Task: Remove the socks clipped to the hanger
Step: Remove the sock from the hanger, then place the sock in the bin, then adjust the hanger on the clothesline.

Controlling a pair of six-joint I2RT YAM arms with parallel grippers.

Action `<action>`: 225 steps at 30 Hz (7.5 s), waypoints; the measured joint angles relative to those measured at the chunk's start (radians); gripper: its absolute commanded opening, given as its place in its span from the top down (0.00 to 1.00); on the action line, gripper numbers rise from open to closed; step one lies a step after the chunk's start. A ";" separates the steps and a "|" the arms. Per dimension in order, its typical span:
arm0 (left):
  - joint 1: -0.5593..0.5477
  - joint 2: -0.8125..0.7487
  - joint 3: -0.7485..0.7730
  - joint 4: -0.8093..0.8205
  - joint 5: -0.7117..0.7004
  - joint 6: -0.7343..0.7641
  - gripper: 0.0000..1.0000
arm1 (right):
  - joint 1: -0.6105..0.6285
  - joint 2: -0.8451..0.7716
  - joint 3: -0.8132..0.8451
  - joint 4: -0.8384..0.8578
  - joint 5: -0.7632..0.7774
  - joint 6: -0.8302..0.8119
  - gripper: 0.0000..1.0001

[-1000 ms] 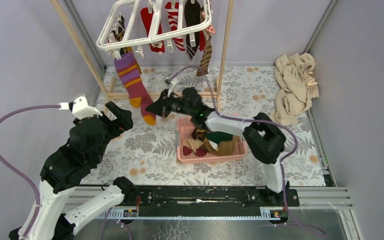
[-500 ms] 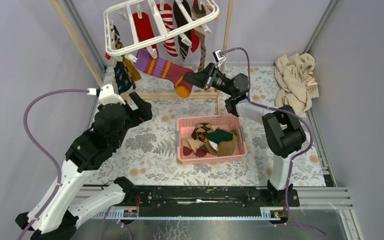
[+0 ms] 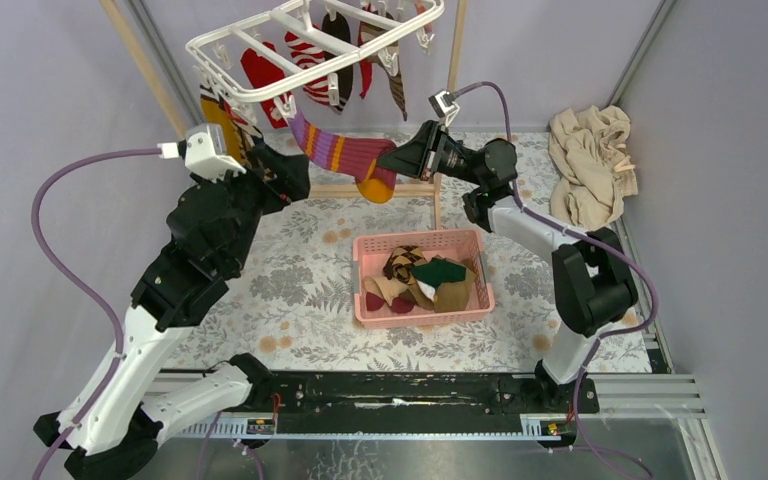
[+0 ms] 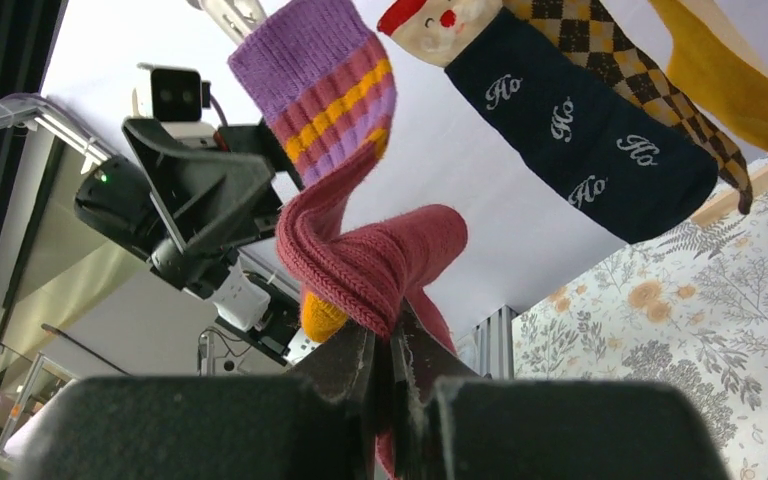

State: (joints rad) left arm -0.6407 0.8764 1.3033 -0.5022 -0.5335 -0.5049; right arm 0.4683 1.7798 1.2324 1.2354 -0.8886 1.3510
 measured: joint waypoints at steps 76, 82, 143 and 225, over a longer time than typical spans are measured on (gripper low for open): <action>0.047 0.226 0.278 0.107 -0.008 0.138 0.28 | 0.000 -0.167 -0.077 -0.280 -0.074 -0.165 1.00; 0.095 0.225 0.267 0.107 0.013 0.129 0.35 | 0.000 -0.167 -0.077 -0.280 -0.074 -0.165 1.00; 0.151 0.214 0.190 0.084 0.257 0.068 0.12 | 0.002 -0.596 -0.520 -1.155 0.143 -0.832 1.00; 0.473 0.301 -0.305 0.559 -0.127 0.277 0.44 | 0.195 -0.813 -0.424 -1.388 0.632 -0.919 0.25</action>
State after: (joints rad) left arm -0.1680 1.1774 0.9981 0.0570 -0.6605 -0.2283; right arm 0.6628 0.9672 0.8085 -0.1524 -0.2562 0.4316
